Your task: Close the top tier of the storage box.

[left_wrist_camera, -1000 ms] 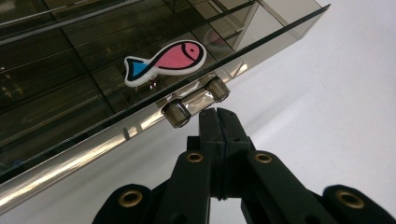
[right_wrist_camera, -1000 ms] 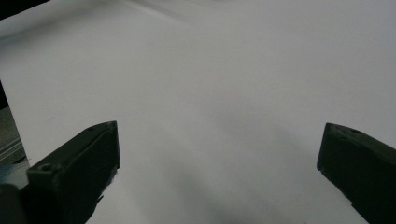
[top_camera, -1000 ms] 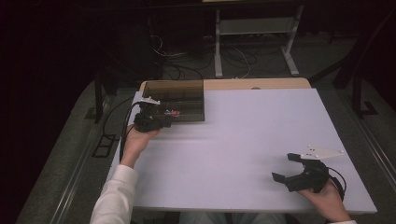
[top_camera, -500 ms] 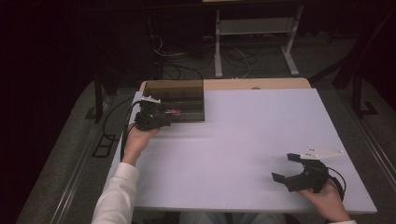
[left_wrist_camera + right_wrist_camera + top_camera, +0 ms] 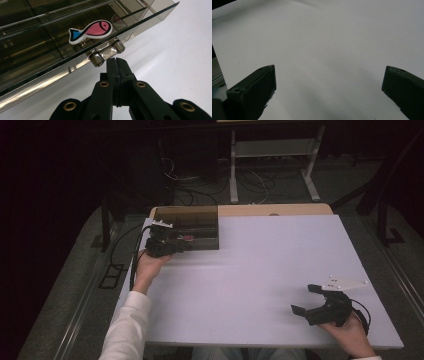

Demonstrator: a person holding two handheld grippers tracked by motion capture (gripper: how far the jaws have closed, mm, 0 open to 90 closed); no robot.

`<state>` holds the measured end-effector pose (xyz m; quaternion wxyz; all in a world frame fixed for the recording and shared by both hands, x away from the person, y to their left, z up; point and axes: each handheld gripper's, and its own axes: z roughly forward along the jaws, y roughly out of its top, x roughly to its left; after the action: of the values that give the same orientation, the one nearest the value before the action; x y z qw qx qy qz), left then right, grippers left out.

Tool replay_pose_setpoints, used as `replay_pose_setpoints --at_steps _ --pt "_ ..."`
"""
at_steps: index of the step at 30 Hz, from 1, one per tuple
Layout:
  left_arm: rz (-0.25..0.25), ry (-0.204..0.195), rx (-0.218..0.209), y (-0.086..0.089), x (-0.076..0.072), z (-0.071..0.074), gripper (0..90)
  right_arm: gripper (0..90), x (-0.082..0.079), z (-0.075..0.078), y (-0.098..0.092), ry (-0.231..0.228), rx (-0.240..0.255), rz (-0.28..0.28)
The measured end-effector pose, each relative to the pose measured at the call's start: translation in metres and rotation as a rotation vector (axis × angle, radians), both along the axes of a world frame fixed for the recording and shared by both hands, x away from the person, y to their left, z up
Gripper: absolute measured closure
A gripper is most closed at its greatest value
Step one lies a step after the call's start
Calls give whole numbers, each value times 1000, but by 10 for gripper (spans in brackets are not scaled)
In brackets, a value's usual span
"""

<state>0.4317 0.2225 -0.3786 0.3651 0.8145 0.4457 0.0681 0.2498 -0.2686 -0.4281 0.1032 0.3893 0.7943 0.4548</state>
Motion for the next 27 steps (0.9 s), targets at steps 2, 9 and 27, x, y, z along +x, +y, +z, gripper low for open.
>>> replay_pose_setpoints --at_steps 2,9,27 --pt "0 1 -8 0 1 -1 891 0 0 0 0 0 0 1" --pt "10 4 -18 0 5 -3 891 0 0 0 0 -1 -1 0" --pt "38 8 -36 1 15 -5 891 0 0 -1 0 2 -2 0"
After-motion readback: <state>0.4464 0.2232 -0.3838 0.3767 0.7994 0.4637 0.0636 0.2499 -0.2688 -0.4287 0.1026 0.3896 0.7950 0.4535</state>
